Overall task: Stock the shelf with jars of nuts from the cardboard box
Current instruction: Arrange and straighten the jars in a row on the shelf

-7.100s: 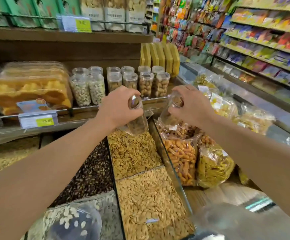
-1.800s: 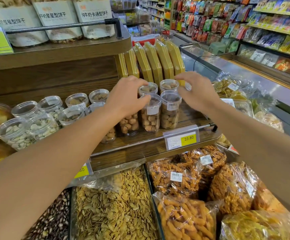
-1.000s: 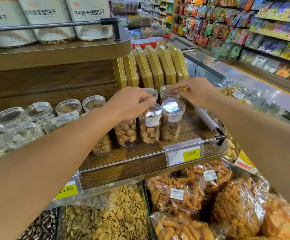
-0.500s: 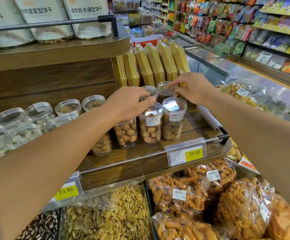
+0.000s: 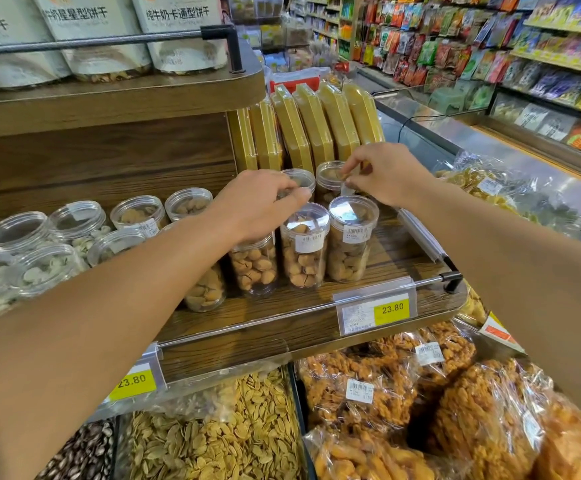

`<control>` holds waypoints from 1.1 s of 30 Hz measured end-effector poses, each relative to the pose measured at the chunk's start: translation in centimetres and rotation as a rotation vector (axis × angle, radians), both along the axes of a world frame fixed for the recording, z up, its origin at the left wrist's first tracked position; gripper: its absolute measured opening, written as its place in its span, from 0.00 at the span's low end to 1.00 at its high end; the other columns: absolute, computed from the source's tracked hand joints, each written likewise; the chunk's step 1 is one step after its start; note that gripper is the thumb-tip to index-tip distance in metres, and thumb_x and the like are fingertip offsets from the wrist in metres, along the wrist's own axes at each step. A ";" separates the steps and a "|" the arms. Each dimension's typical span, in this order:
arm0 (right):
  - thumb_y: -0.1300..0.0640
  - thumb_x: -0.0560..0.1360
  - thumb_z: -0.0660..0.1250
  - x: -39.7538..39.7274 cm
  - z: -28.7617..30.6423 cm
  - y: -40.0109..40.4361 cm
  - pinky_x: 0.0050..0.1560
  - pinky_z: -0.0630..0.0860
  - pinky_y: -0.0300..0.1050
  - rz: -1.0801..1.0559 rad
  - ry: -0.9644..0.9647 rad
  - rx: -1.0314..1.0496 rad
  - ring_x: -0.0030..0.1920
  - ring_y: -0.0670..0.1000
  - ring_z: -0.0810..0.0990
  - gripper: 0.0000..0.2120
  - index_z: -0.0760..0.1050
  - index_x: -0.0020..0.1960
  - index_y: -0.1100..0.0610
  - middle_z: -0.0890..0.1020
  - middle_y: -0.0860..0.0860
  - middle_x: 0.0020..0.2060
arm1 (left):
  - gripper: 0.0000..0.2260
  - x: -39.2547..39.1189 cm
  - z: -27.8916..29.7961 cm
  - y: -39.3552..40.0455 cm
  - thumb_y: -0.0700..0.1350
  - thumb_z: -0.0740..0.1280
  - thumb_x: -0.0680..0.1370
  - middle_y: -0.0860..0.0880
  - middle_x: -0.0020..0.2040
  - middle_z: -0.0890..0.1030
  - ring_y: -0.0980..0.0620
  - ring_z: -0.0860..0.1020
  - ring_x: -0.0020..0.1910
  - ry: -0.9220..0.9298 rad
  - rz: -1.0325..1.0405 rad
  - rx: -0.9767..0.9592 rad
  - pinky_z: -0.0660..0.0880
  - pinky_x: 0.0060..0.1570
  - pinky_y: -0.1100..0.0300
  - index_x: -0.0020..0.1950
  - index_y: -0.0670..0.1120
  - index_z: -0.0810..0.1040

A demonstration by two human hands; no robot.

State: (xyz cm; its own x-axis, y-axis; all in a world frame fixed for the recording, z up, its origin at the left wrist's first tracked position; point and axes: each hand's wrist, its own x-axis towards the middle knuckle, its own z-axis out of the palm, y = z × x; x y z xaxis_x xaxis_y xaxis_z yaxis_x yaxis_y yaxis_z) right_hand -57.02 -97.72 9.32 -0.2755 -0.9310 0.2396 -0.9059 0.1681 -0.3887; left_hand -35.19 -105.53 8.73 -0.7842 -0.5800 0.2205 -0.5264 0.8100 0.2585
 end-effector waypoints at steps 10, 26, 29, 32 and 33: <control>0.59 0.80 0.63 0.3 0.8 -0.1 0.50 0.73 0.39 0.052 0.024 0.064 0.52 0.48 0.78 0.13 0.81 0.59 0.47 0.78 0.49 0.63 | 0.17 -0.6 0.7 -1.2 0.40 0.60 0.79 0.47 0.68 0.75 0.49 0.73 0.65 -0.032 0.094 0.028 0.67 0.63 0.57 0.68 0.49 0.75; 0.55 0.80 0.65 1.1 1.3 0.3 0.55 0.73 0.44 0.048 0.009 0.086 0.58 0.54 0.77 0.12 0.80 0.61 0.48 0.79 0.52 0.60 | 0.12 -2.7 0.9 -2.2 0.52 0.68 0.74 0.51 0.57 0.80 0.49 0.74 0.62 0.096 0.138 -0.008 0.70 0.61 0.51 0.55 0.51 0.82; 0.56 0.80 0.64 1.3 1.4 0.4 0.56 0.72 0.44 0.051 0.029 0.079 0.60 0.54 0.77 0.12 0.81 0.61 0.49 0.79 0.52 0.61 | 0.18 -3.3 0.7 -1.8 0.57 0.69 0.74 0.49 0.57 0.80 0.48 0.76 0.57 0.030 0.144 -0.078 0.72 0.52 0.57 0.60 0.49 0.80; 0.57 0.80 0.65 1.3 1.4 0.4 0.57 0.74 0.46 0.050 0.051 0.082 0.59 0.55 0.77 0.12 0.81 0.61 0.48 0.79 0.52 0.61 | 0.14 -3.3 1.3 -1.8 0.47 0.70 0.75 0.50 0.60 0.79 0.49 0.75 0.62 0.015 0.103 -0.020 0.70 0.56 0.58 0.61 0.50 0.81; 0.57 0.79 0.65 1.3 1.3 0.4 0.58 0.75 0.48 0.048 0.059 0.082 0.58 0.55 0.77 0.12 0.81 0.60 0.48 0.79 0.52 0.61 | 0.13 -3.1 1.5 -1.8 0.43 0.69 0.75 0.50 0.62 0.79 0.49 0.74 0.64 0.020 0.091 0.029 0.69 0.59 0.58 0.59 0.51 0.82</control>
State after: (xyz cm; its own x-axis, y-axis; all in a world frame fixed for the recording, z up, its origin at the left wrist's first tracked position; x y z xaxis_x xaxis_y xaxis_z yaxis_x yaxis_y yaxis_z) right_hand -55.76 -97.32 10.64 -0.2176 -0.9598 0.1771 -0.9347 0.1526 -0.3211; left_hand -38.34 -107.33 10.25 -0.7235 -0.6551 0.2176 -0.5922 0.7510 0.2920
